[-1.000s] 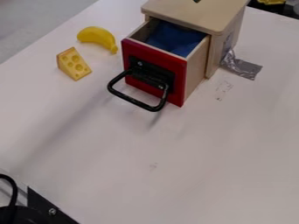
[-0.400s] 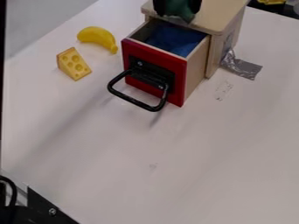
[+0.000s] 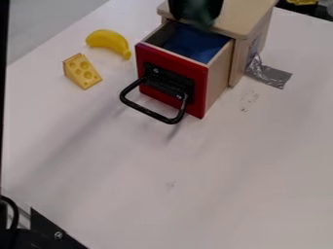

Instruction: Move the green object into the drawer

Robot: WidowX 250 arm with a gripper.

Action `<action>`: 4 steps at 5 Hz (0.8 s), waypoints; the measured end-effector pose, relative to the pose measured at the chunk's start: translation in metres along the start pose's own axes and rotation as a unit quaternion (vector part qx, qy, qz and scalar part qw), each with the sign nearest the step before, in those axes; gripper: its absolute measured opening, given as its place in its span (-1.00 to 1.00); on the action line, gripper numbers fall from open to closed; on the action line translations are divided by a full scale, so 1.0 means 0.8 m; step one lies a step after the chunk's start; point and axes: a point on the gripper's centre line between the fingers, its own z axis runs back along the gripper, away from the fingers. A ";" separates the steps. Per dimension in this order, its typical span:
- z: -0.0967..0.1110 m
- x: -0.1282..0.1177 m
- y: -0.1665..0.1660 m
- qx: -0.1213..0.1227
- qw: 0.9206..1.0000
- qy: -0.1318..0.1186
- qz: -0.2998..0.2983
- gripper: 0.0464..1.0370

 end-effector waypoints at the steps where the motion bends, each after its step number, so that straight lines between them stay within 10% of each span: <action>1: -0.006 -0.006 0.004 0.005 1.000 0.005 -0.005 0.61; 4: -0.013 -0.022 0.017 0.011 1.000 0.016 -0.016 0.58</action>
